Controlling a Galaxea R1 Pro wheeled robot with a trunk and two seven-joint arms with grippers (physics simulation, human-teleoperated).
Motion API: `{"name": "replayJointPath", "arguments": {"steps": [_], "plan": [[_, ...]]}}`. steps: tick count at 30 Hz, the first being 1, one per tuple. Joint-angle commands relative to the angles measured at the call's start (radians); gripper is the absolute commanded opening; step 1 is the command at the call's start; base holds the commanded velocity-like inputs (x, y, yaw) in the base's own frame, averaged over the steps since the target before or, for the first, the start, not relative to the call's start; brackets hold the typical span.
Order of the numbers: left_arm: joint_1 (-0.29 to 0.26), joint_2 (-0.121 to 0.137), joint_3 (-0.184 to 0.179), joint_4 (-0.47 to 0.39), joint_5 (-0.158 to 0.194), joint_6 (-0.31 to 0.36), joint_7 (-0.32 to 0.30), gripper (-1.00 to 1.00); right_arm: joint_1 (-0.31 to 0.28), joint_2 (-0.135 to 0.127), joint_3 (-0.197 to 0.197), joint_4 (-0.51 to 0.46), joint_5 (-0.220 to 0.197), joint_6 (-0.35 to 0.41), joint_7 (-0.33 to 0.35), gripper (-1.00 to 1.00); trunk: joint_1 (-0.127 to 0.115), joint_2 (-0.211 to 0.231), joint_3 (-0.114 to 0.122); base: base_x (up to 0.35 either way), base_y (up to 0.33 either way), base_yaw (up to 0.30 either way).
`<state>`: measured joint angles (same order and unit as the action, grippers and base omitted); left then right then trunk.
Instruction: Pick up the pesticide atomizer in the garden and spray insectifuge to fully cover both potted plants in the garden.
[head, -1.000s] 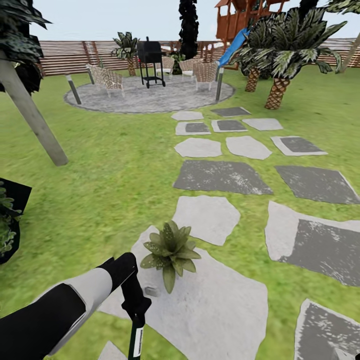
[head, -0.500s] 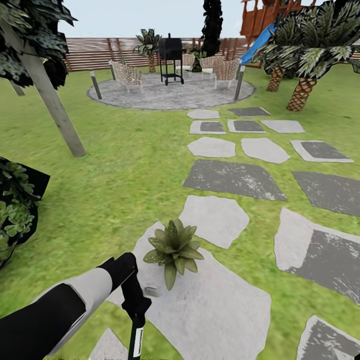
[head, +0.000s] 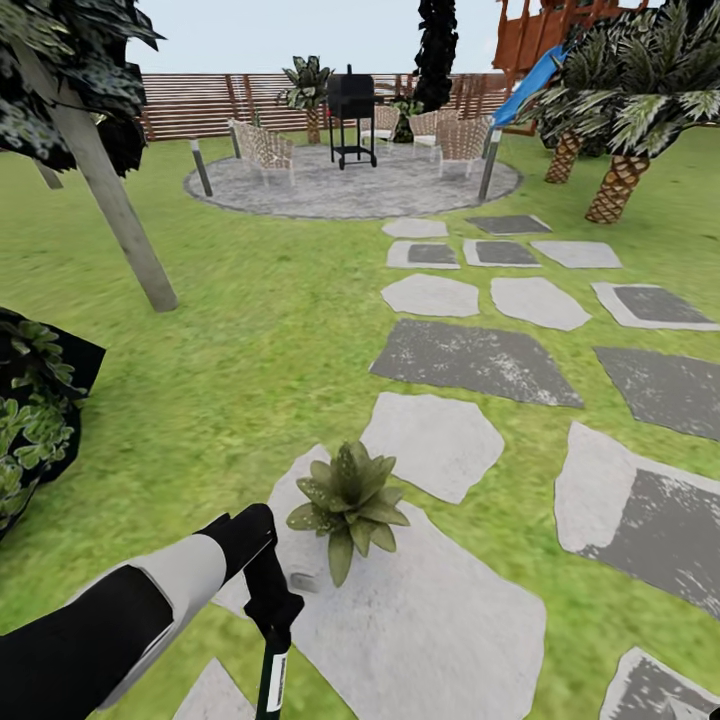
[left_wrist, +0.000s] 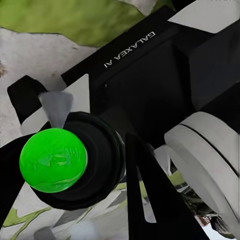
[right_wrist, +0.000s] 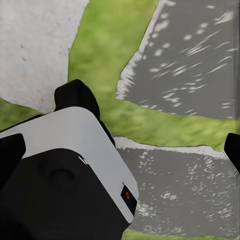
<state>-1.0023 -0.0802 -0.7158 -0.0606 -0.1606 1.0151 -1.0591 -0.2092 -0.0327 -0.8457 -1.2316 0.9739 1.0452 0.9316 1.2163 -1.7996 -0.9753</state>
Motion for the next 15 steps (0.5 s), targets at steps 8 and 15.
{"name": "replayJointPath", "arguments": {"steps": [8, 15], "plan": [[-0.015, 0.0, 0.0, 0.0, -0.018, 0.005, -0.009, -1.0, -0.001, 0.0, -0.001, 0.0, 0.009, 0.002, 0.01, 1.0, 0.0, 0.0, -0.001, 0.215, -0.199, 0.0], [-0.068, -0.001, -0.071, 0.001, -0.02, 0.005, -0.01, -1.0, -0.001, -0.003, -0.001, -0.001, 0.009, 0.002, 0.011, 1.0, 0.0, 0.0, -0.001, 0.042, -0.019, 0.0]]}}
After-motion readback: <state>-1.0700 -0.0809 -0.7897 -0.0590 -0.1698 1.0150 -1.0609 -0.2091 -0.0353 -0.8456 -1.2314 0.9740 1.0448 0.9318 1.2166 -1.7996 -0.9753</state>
